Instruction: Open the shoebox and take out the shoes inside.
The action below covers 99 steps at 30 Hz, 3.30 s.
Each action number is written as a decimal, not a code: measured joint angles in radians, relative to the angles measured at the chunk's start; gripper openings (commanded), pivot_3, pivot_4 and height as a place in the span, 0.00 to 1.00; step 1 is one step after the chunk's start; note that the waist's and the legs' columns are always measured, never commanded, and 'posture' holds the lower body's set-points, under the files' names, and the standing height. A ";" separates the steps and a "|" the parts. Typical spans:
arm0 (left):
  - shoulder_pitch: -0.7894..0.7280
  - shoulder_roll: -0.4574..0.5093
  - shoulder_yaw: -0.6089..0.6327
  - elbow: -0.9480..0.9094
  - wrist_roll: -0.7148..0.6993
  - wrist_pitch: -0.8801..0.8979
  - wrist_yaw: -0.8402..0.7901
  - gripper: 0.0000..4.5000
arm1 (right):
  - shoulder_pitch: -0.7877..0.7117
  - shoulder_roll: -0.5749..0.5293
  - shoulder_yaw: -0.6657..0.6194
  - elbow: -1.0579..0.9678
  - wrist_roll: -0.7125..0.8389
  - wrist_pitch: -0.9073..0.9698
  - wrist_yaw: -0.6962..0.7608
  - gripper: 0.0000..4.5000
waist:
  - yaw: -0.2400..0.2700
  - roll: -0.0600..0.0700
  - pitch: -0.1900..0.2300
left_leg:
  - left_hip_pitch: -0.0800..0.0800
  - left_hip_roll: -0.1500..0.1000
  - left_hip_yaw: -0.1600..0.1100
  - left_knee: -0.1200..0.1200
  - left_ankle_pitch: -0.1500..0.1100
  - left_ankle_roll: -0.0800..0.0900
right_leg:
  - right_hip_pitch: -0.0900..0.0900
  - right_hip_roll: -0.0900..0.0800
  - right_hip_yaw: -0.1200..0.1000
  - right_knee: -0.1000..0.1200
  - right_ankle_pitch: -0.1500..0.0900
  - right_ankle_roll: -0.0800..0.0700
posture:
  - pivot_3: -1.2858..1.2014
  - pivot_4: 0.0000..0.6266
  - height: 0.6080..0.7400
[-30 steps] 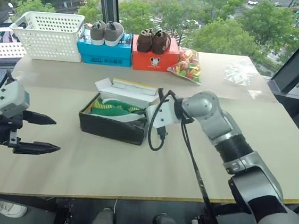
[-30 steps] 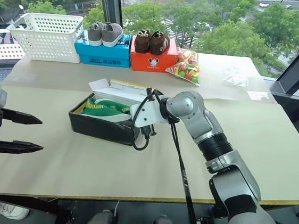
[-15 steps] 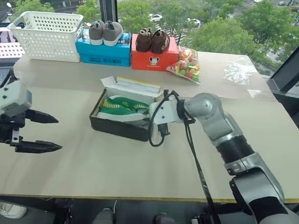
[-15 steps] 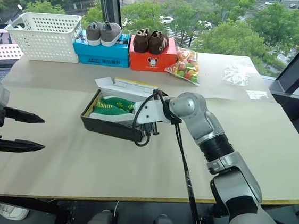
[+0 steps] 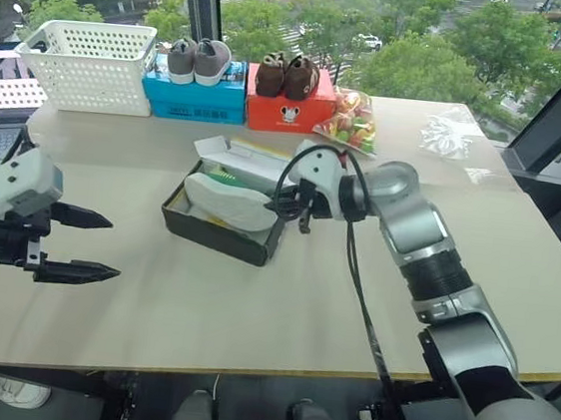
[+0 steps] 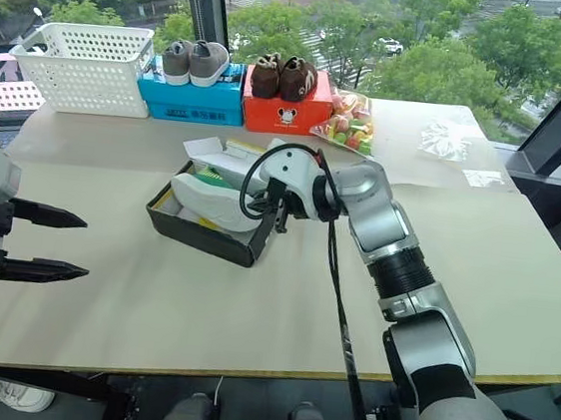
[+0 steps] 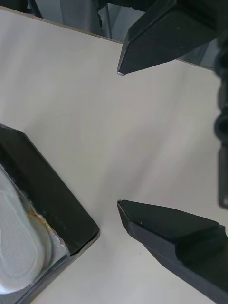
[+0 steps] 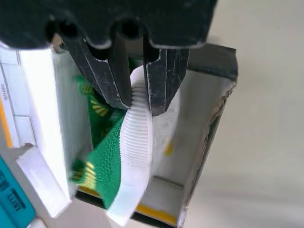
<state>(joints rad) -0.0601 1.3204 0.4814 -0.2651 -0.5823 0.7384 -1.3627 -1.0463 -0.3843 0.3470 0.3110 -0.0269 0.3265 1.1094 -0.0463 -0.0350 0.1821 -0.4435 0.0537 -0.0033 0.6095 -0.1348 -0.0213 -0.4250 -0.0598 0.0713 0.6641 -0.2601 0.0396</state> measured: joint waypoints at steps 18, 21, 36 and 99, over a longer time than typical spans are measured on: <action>-0.060 0.000 -0.060 0.005 -0.012 -0.004 0.000 1.00 | -0.066 -0.407 -0.204 -0.225 0.310 0.315 0.171 0.04 | 0.014 -0.002 0.000 | 0.002 0.000 0.001 0.001 0.000 -0.001 | 0.003 -0.002 -0.001 -0.003 -0.006 -0.003 | 0.52 0.24 1.00; -0.111 -0.001 -0.114 0.027 -0.012 -0.021 -0.002 1.00 | 0.002 -0.520 -0.096 -0.150 0.117 0.151 0.133 0.04 | 0.009 -0.001 0.001 | 0.000 0.000 0.002 0.001 0.000 0.000 | 0.000 -0.002 0.001 -0.001 -0.002 0.001 | 0.52 0.24 1.00; -0.297 -0.017 -0.304 0.110 0.009 -0.067 -0.025 1.00 | 0.167 -0.518 0.034 0.158 -0.385 -0.100 -0.230 0.04 | -0.034 0.001 0.003 | 0.003 0.000 0.002 0.003 0.000 0.000 | 0.003 0.000 0.003 0.001 -0.002 0.002 | 0.52 0.24 1.00; -0.062 -0.017 -0.047 -0.050 -0.013 0.054 0.062 1.00 | -0.351 0.287 -0.345 0.554 0.279 -0.060 0.124 0.01 | -0.024 -0.004 0.002 | 0.001 0.001 -0.001 -0.001 -0.001 -0.001 | 0.000 0.001 -0.001 0.002 -0.001 0.000 | 0.52 0.24 1.00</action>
<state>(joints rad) -0.1220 1.3038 0.4341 -0.3152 -0.5957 0.7924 -1.3010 -1.3971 -0.0969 0.0023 0.8648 0.2521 0.2668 1.2335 -0.0707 -0.0390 0.1840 -0.4427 0.0547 -0.0043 0.6081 -0.1354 -0.0226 -0.4246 -0.0588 0.0706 0.6661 -0.2609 0.0393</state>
